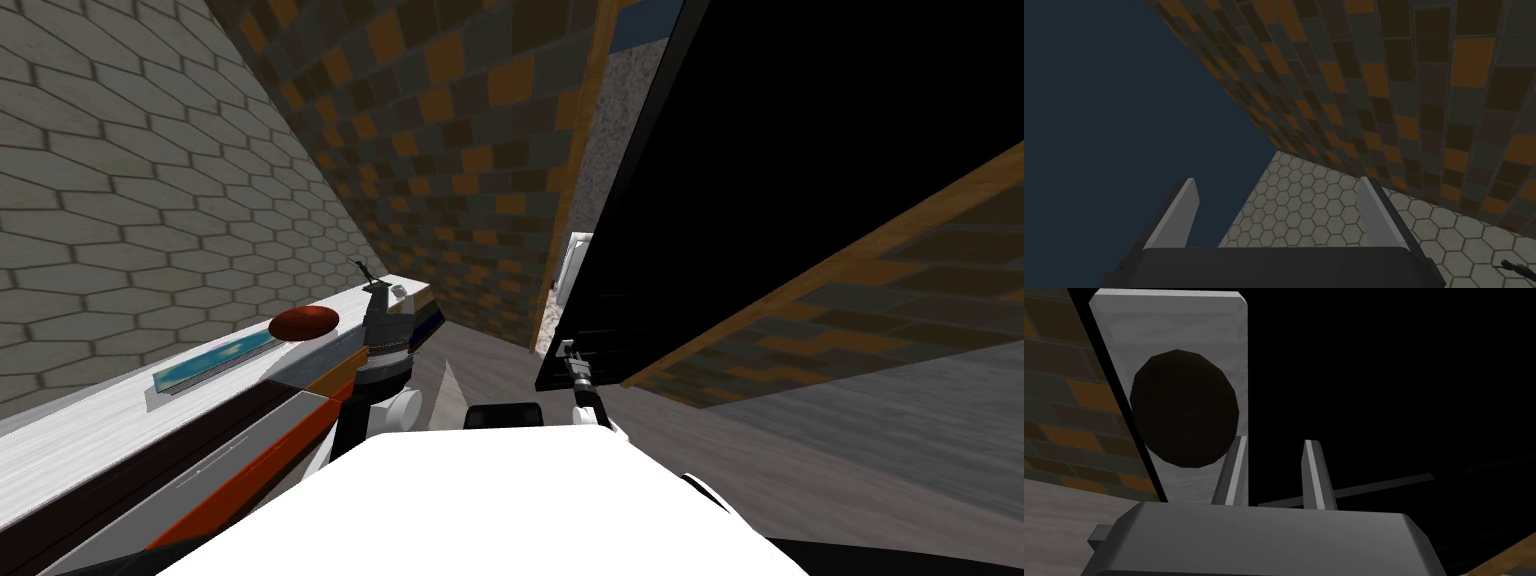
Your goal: Pull the door open
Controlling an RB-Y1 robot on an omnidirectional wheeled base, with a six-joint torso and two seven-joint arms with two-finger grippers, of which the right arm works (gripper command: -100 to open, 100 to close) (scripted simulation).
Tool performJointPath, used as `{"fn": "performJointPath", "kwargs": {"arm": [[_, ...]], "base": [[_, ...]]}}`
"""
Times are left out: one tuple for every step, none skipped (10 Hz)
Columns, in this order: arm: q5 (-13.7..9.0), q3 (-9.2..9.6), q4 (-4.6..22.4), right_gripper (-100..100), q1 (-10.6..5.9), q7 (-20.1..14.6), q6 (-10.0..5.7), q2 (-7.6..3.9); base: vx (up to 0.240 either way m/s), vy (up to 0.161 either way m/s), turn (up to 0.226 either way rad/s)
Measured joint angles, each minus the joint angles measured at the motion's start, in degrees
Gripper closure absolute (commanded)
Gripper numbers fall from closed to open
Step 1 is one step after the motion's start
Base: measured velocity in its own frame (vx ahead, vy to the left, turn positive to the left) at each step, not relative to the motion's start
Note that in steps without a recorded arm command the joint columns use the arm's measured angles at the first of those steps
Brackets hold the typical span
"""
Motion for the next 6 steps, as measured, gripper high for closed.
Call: {"fn": "performJointPath", "kwargs": {"arm": [[-0.48, -0.54, -0.75, -100, -0.07, 0.08, 1.78, -0.67], [-0.57, -0.55, 1.01, -100, -1.58, -0.62, 2.3, -1.0], [-0.74, -0.73, 0.79, -100, -1.72, -0.78, 2.91, -1.24], [-0.79, -0.75, 0.24, -100, -1.47, -0.76, 3.35, -1.45], [-1.05, -0.97, -0.15, -100, -1.9, -0.62, 4.43, -1.62], [-1.33, -1.21, -0.53, -100, -2.45, -0.71, 5.79, -2.11]], "base": [[-0.026, 0.047, -0.019], [-0.021, 0.037, 0.015], [0.0, 0.013, 0.005], [-0.009, 0.021, -0.013], [-0.022, 0.038, -0.007], [-0.009, 0.053, -0.013]]}}
